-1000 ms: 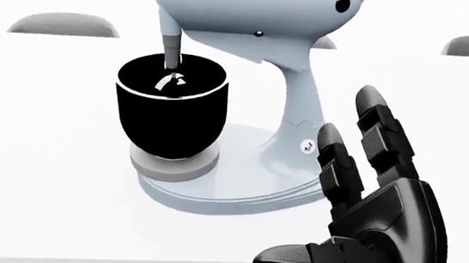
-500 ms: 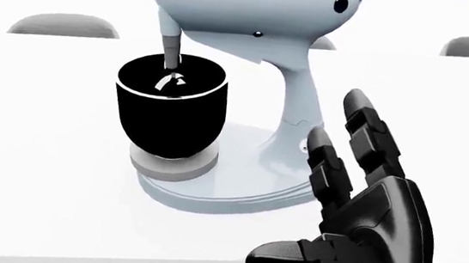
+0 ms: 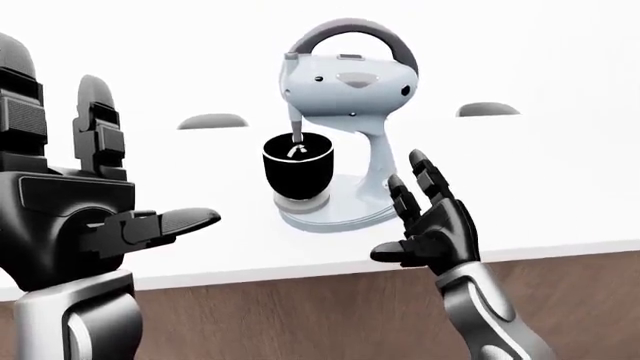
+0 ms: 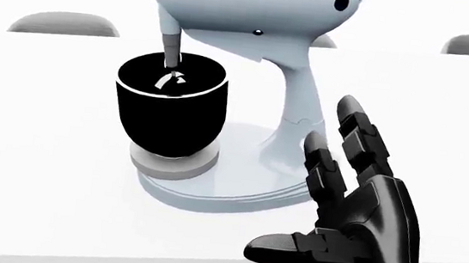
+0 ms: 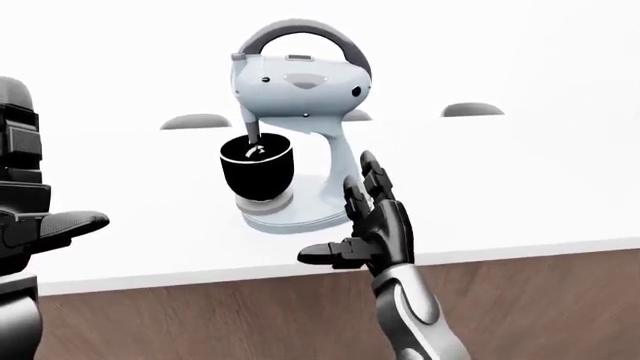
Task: Open the stand mixer head.
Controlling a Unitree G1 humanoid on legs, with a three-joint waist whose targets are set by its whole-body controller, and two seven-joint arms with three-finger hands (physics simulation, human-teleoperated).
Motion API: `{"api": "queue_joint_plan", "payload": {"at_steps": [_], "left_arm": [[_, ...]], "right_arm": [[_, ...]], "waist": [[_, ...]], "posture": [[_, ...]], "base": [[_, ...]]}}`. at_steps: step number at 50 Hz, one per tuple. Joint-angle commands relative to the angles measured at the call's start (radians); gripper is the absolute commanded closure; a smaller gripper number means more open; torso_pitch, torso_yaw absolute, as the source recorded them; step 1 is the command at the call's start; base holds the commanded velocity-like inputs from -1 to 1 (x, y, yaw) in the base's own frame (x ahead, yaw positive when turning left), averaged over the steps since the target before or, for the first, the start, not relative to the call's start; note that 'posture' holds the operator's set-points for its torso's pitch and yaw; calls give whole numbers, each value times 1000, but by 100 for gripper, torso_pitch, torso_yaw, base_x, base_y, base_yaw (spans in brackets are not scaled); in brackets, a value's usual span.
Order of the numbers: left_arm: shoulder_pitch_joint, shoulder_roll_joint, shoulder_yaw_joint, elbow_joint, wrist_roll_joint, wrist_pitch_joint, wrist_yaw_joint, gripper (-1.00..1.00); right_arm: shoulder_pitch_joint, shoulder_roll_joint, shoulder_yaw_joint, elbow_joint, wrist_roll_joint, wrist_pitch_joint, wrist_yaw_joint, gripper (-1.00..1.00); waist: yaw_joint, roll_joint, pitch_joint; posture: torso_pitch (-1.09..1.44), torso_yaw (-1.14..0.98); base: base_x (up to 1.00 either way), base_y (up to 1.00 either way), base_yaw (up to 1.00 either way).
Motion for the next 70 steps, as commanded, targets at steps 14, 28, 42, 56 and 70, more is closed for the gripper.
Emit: {"api": "queue_joint_plan", "payload": {"at_steps": [14, 28, 42, 56, 70], "left_arm": [[-16, 9, 5, -16, -4, -21, -3, -98], [-22, 17, 10, -20, -14, -15, 5, -98], [-25, 20, 13, -20, -16, -14, 7, -98], [-26, 22, 15, -25, -20, -9, 11, -98], [-28, 25, 16, -26, -24, -9, 14, -98]], "right_arm": [[-46, 3, 1, 26, -23, -59, 18, -100], [-56, 4, 10, 77, -61, -98, 42, -100], [-68, 5, 10, 137, -84, -135, 59, -100], [-90, 5, 7, 206, -104, -171, 73, -100], [-98, 6, 7, 239, -115, -189, 80, -100]], "waist": [[0, 4, -1], [0, 5, -1], [-1, 6, -1], [0, 8, -1], [0, 8, -1]], "posture": [[-32, 0], [-32, 0], [-32, 0], [-32, 0], [-32, 0]], "base": [[0, 0, 0], [0, 0, 0], [0, 0, 0], [0, 0, 0], [0, 0, 0]]}}
